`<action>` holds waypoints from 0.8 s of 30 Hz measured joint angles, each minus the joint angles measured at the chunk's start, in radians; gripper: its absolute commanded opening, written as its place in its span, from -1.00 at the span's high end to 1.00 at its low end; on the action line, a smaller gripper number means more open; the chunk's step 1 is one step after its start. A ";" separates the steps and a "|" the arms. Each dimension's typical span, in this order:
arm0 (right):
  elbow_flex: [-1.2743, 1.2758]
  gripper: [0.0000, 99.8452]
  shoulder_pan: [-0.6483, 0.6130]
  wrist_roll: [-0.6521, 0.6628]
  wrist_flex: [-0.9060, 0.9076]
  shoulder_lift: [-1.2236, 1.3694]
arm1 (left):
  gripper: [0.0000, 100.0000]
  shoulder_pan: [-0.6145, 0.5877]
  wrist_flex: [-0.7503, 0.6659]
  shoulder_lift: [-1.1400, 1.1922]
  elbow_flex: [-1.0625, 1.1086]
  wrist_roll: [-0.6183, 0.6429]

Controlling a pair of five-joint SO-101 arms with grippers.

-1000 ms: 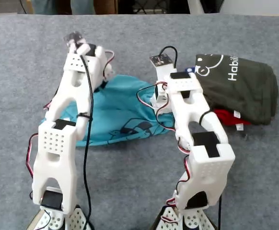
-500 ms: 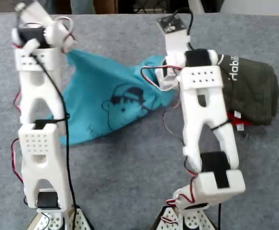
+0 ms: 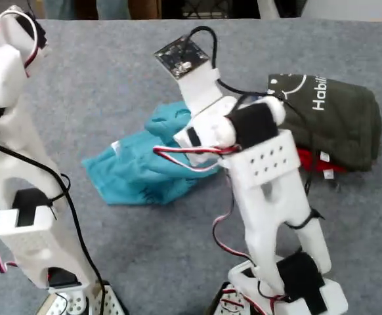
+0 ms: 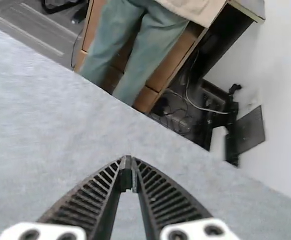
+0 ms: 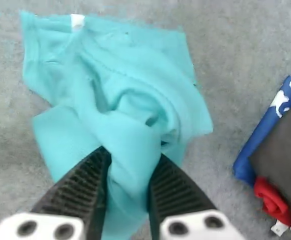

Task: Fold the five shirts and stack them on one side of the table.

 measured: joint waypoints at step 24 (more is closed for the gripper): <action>0.807 0.97 0.279 0.075 -0.697 0.117 | 0.58 -0.029 -0.308 -0.242 1.596 -0.041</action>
